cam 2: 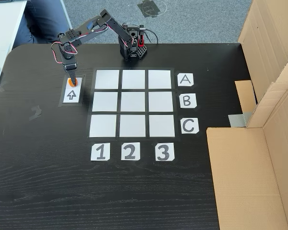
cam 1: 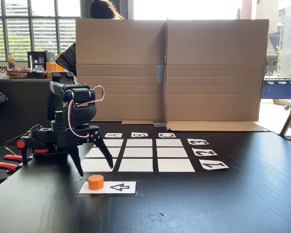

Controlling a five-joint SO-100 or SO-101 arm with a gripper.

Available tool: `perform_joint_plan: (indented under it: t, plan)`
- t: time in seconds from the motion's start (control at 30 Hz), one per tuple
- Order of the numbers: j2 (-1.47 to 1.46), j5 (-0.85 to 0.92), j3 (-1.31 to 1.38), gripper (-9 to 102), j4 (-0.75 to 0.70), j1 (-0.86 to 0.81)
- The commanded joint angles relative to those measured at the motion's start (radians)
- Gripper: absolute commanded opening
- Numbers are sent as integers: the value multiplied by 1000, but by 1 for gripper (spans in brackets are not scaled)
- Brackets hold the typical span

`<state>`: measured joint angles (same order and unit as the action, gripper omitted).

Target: Pick up the round, orange token and place it in the grid on square A1.

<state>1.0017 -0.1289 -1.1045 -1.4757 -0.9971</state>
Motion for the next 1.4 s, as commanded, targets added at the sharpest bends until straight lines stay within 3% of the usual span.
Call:
perform_joint_plan:
  t: [0.0,1.03,1.37]
  plan:
    - [6,-12,37,34,12,14]
    - [-87,-25,80,33,61,18]
    - [-92,-21,80,27,63,23]
